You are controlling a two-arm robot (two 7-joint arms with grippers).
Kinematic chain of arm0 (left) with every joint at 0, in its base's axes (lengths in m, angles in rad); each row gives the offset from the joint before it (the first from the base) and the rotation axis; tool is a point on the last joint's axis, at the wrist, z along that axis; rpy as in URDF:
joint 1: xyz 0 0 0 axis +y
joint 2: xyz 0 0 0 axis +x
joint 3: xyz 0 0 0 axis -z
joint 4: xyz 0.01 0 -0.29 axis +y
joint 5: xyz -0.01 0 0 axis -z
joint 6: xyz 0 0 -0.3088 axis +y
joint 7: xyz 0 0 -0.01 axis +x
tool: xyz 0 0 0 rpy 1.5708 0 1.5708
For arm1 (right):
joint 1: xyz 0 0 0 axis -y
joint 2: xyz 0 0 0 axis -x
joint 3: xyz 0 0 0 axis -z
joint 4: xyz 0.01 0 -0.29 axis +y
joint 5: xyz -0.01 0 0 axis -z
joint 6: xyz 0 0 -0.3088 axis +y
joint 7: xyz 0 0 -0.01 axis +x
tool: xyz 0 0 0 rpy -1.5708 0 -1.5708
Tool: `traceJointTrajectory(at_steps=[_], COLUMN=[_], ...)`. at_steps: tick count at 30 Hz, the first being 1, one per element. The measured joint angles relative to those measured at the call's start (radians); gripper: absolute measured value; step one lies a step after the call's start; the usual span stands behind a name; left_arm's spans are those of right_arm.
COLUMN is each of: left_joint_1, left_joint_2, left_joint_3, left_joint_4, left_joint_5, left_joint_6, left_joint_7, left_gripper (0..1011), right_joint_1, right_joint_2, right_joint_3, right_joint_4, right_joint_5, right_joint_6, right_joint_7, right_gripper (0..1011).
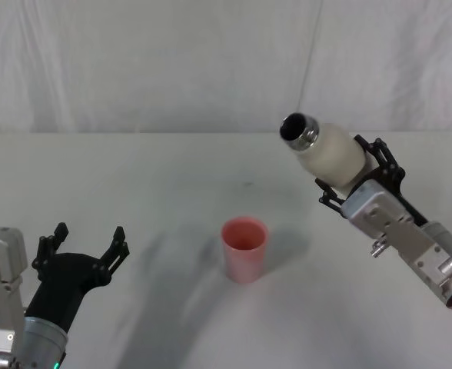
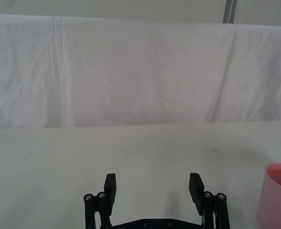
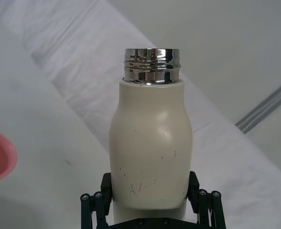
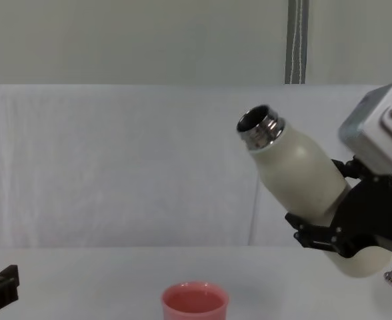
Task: Grasp the thermos with one hand and pour water into the cup lid.
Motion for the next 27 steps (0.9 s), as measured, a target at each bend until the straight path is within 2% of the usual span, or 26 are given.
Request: traceJointTrajectory(at_steps=[3,6,10,15,18,21,27], left_joint_1=[0.0,0.0,0.0,0.0,0.0,0.0,0.0], left_joint_2=[0.0,0.0,0.0,0.0,0.0,0.0,0.0], left_joint_3=[0.0,0.0,0.0,0.0,0.0,0.0,0.0], left_joint_4=[0.0,0.0,0.0,0.0,0.0,0.0,0.0], left_joint_5=[0.0,0.0,0.0,0.0,0.0,0.0,0.0], left_joint_6=[0.0,0.0,0.0,0.0,0.0,0.0,0.0], left_joint_7=[0.0,0.0,0.0,0.0,0.0,0.0,0.0], left_gripper=[1001,1001,1001,1001,1001,1001,1001], right_joint_1=[-0.011,-0.018,-0.024,-0.036,-0.04,-0.044,-0.049], right_joint_2=[-0.019,-0.033,-0.045,-0.073,-0.082,-0.097,-0.114], right_joint_3=[0.026,0.044,0.06,0.099,0.112,0.132,0.152], right_joint_4=[0.008,0.014,0.02,0.034,0.041,0.056,0.073], right_joint_5=[0.068,0.115,0.159,0.263,0.301,0.36,0.419], right_joint_6=[-0.022,-0.036,-0.045,-0.056,-0.058,-0.06,-0.061], right_joint_7=[0.01,0.018,0.028,0.052,0.062,0.077,0.084], right_gripper=[950,950,950,950,950,950,950])
